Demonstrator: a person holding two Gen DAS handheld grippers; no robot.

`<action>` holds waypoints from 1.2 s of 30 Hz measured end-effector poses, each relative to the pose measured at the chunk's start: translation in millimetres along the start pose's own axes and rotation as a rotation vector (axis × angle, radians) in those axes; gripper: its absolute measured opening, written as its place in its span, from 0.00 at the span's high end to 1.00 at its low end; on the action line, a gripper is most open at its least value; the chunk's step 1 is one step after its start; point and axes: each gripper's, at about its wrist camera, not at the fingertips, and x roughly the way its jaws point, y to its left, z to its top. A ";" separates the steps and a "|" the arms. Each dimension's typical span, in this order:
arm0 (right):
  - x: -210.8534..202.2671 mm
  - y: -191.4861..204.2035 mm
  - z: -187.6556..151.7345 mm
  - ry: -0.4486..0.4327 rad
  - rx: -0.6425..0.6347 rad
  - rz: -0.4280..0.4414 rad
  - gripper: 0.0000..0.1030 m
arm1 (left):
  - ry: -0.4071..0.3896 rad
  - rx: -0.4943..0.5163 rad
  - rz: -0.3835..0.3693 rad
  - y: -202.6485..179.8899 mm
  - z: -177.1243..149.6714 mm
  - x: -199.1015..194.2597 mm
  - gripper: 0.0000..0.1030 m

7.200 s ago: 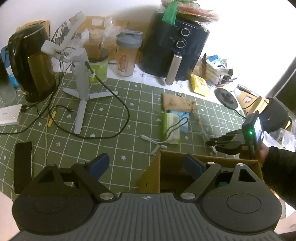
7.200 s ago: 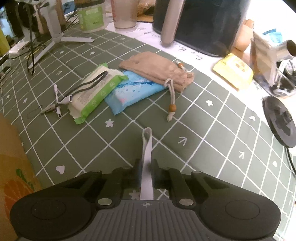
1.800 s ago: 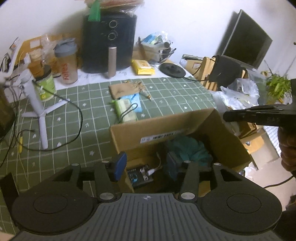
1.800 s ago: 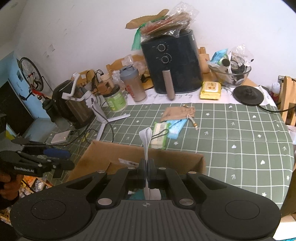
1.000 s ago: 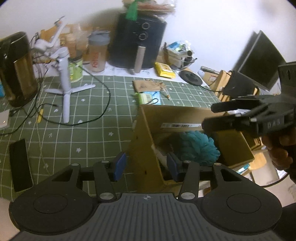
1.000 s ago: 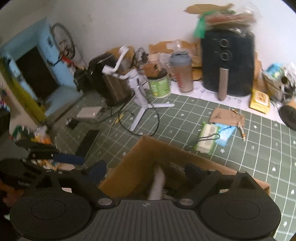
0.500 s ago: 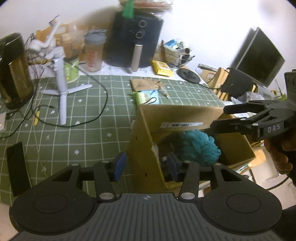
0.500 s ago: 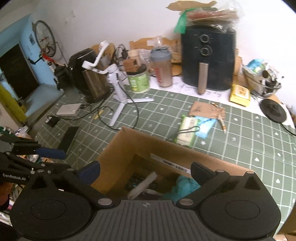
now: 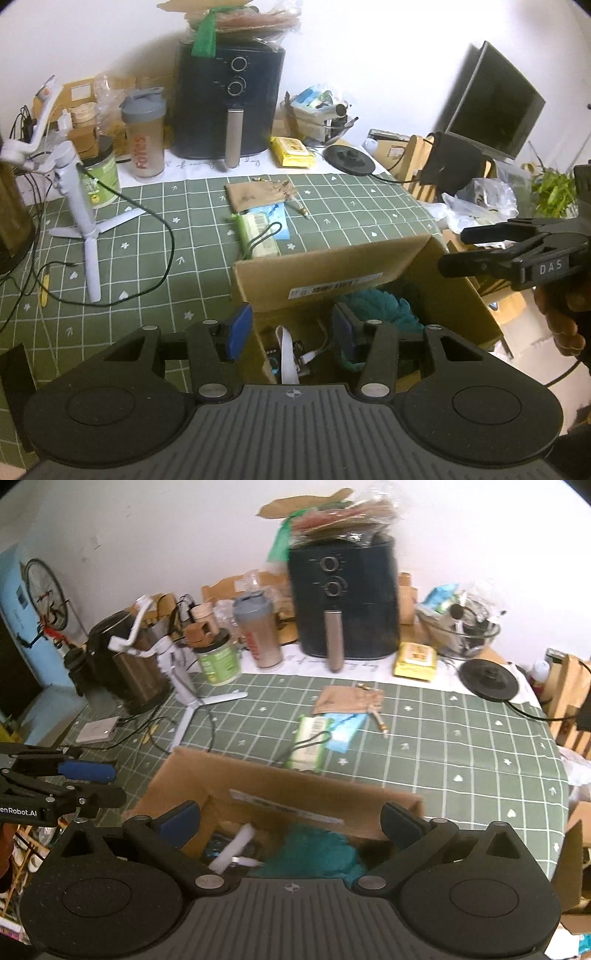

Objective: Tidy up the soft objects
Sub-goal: 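Move the left gripper to the black cord on the green wipes package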

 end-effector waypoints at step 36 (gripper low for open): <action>27.7 -129.3 50.9 0.023 0.020 -0.006 0.00 | 0.114 0.125 -0.045 53.6 87.6 104.4 0.54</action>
